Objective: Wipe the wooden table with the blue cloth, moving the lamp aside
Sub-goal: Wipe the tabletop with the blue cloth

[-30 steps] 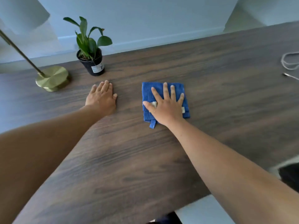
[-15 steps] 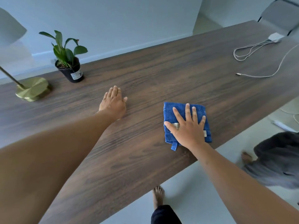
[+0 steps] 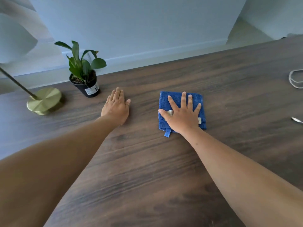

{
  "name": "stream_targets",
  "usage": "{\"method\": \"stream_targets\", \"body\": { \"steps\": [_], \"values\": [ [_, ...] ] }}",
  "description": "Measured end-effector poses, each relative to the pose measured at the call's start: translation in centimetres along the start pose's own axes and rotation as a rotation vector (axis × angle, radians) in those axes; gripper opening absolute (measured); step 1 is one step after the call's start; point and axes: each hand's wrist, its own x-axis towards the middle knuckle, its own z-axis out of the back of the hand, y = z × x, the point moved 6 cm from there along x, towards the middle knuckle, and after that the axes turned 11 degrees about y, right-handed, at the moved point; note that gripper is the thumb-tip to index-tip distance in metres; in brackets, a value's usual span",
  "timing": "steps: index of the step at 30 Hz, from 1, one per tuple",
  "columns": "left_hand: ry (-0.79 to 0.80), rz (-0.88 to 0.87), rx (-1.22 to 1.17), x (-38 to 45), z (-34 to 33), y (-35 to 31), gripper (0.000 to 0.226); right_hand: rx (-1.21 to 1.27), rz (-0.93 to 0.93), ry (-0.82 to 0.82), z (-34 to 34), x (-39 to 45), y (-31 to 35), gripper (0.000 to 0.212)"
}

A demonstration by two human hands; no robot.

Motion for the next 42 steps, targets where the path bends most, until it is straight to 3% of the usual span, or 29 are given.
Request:
{"method": "stream_targets", "body": {
  "steps": [9,21,24,28,32,42],
  "values": [
    [-0.048,0.043,-0.018,3.9,-0.5,1.3,0.062,-0.052,0.173,0.034,3.2,12.1,6.5,0.082],
    [-0.128,0.046,-0.002,3.2,-1.1,1.5,0.061,-0.037,0.249,0.062,6.0,22.8,12.6,0.073],
    [-0.125,0.049,-0.002,3.1,-1.1,1.4,0.061,0.004,0.214,0.044,6.3,23.2,11.4,0.071],
    [-0.129,0.049,-0.001,2.9,-1.1,1.2,0.061,0.095,0.005,0.014,8.1,24.4,3.8,0.069],
    [-0.125,0.046,0.001,3.0,-1.2,1.3,0.061,0.062,0.003,0.037,8.3,23.9,-0.1,0.065],
    [-0.071,0.070,0.049,3.0,-0.6,0.4,0.060,-0.073,0.229,0.041,2.4,9.5,6.6,0.070]
  ]
}}
